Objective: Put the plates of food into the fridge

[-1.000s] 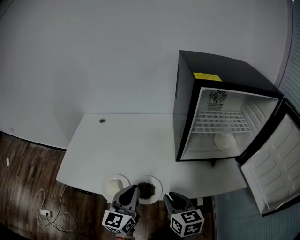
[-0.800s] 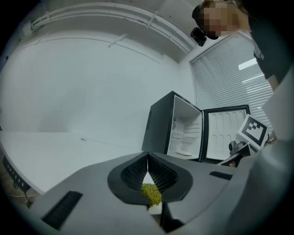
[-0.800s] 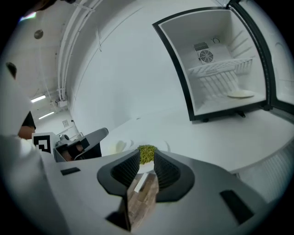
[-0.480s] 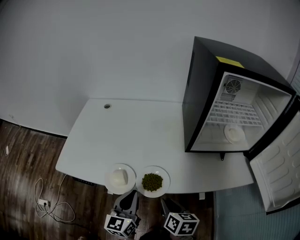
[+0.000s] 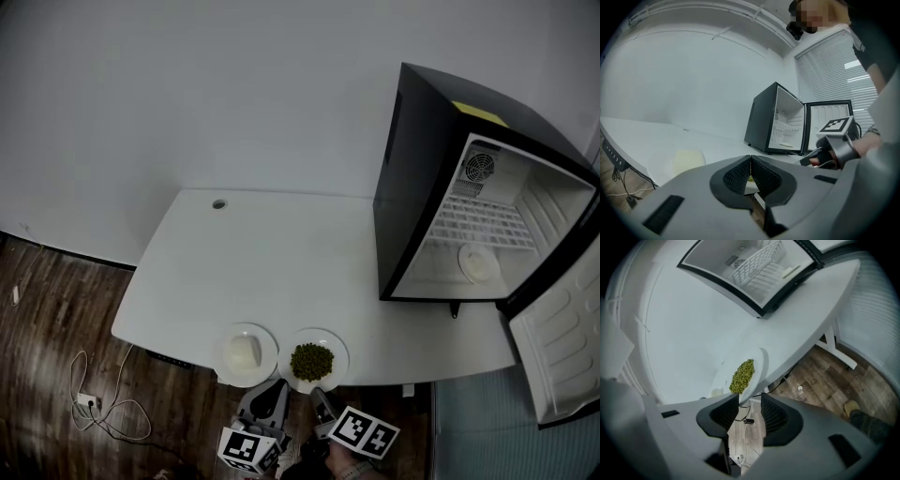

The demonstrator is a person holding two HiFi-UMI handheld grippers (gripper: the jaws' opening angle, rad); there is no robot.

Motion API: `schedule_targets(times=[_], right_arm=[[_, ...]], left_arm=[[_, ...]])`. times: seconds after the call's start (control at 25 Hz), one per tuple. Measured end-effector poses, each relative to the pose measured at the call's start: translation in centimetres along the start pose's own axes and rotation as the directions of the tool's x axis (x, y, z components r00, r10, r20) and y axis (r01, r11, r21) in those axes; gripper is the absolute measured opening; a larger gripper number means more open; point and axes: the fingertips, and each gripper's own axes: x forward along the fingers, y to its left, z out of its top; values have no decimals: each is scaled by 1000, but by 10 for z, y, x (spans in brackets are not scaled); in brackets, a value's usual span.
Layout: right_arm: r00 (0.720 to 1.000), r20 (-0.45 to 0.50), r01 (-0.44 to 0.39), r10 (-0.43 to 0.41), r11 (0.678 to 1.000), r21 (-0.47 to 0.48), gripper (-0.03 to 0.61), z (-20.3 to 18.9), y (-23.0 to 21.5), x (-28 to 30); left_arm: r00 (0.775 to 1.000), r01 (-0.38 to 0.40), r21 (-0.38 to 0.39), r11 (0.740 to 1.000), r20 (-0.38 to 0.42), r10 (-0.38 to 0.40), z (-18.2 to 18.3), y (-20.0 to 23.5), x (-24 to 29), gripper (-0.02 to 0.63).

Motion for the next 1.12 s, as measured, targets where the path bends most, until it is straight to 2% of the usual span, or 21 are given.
schedule_targets(times=[0.24, 0.36, 0.52, 0.64, 0.84, 1.12], right_arm=[[996, 50, -84, 76, 981, 173, 126, 6, 8, 9], [997, 52, -69, 59, 972, 225, 124, 7, 4, 15], [997, 61, -66, 53, 969, 240, 124, 6, 1, 16], [994, 73, -92, 75, 959, 268, 101, 5, 1, 15], [988, 100, -145, 120, 941, 307, 38, 9, 5, 10], [981, 129, -183, 147, 922, 342, 17, 17, 3, -4]], left_arm=[[1000, 5, 0, 1000, 8, -5, 2, 1, -2, 8], [1000, 5, 3, 1000, 9, -5, 1, 2, -3, 8], [1000, -2, 1, 1000, 9, 2, -1, 6, -5, 8], [1000, -7, -21, 1000, 7, 8, 2, 8, -5, 8], [1000, -11, -12, 1000, -11, 11, -5, 11, -6, 8], [1000, 18, -11, 1000, -5, -18, 2, 2, 5, 8]])
